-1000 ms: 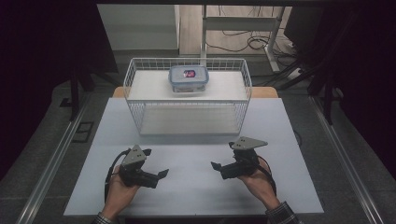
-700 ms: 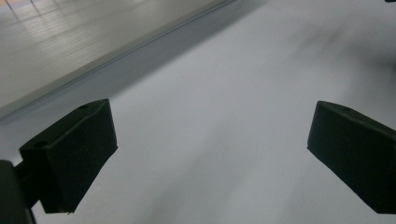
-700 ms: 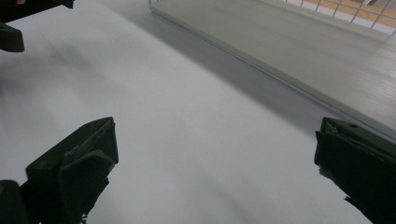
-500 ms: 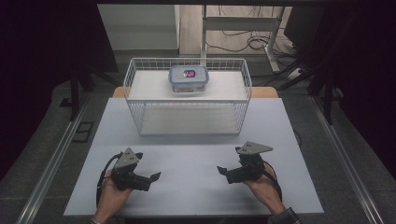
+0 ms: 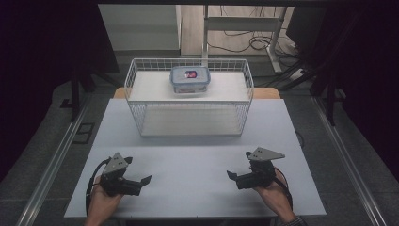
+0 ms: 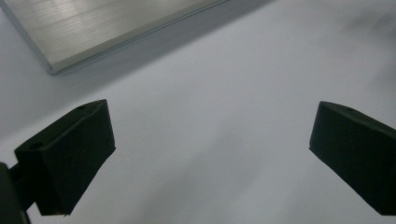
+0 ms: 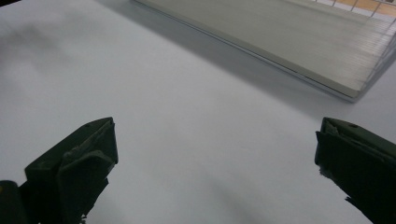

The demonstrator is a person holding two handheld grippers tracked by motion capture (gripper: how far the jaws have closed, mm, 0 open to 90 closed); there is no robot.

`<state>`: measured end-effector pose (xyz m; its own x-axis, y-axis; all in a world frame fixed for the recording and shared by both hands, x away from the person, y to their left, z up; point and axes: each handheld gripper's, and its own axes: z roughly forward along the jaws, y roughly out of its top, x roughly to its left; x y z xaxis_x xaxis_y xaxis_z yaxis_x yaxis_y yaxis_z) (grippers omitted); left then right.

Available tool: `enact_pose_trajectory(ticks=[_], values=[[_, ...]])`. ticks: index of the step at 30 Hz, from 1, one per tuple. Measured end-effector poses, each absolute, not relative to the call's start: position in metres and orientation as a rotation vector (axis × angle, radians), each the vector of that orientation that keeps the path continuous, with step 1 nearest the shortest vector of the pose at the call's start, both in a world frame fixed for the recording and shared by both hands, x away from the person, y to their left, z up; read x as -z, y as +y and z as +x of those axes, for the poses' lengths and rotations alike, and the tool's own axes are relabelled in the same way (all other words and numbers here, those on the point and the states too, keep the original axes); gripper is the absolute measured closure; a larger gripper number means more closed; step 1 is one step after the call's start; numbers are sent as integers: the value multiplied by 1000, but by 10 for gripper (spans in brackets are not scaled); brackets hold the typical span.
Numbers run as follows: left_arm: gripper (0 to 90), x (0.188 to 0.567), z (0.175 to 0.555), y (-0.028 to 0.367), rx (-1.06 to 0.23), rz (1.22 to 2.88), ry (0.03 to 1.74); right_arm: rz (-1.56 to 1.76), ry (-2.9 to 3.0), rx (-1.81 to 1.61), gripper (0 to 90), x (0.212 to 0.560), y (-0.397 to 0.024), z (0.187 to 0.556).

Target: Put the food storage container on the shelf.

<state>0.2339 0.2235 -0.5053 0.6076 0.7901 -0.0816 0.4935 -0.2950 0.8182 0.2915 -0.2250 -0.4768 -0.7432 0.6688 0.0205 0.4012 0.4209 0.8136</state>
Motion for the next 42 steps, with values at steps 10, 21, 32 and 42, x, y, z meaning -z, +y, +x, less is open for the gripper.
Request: enact_pose_trajectory(ticks=[10, 21, 32, 42], values=[[0, 509, 224, 242, -470, 1960, 1069, 956, 2340, -1190, 0, 482, -244, 286], [0, 514, 209, 261, -503, 1947, 1126, 1027, 2283, -1168, 0, 485, -273, 280], [0, 523, 201, 271, -503, 1963, 1167, 1094, 2252, -1123, 0, 493, -297, 273], [0, 536, 199, 281, -465, 1997, 1228, 1150, 2278, -1078, 0, 503, -309, 270]])
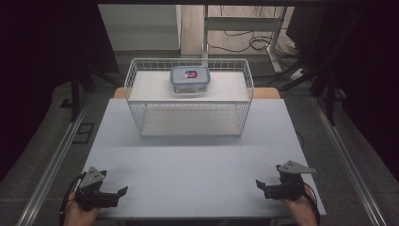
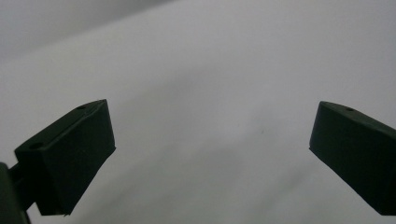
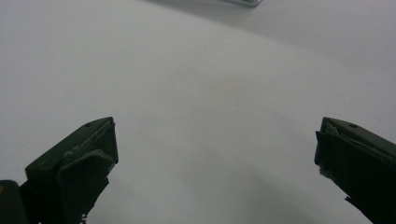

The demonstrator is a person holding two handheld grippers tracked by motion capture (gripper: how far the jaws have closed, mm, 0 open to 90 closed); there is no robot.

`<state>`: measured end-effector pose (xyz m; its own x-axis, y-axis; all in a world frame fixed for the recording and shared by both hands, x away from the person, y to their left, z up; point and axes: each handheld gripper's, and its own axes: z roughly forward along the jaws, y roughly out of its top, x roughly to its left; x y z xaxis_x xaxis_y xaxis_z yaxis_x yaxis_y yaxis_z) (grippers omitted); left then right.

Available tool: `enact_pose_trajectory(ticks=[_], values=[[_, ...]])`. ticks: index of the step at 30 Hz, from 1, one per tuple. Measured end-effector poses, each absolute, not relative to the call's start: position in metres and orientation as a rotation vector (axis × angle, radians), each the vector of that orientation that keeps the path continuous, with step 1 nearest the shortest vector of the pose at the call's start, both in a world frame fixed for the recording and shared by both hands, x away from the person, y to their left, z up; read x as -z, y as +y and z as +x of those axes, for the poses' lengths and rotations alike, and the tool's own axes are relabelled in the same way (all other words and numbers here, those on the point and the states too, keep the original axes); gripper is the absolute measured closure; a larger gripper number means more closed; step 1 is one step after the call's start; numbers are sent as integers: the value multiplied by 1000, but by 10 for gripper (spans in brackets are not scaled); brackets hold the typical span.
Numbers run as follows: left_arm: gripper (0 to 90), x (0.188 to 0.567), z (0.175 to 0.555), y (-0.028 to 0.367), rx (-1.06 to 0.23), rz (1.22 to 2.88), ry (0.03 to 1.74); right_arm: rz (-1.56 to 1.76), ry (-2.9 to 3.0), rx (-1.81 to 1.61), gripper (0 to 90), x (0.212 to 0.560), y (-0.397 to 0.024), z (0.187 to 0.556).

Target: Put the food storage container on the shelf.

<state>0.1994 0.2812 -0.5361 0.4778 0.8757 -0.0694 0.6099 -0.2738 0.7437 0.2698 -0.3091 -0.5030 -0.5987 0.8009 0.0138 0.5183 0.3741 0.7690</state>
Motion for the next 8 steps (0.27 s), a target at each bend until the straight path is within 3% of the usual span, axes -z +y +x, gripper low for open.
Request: enact_pose_trajectory(ticks=[8], values=[[0, 541, 202, 283, -436, 2015, 1246, 1158, 2331, -1045, 0, 510, -307, 272]])
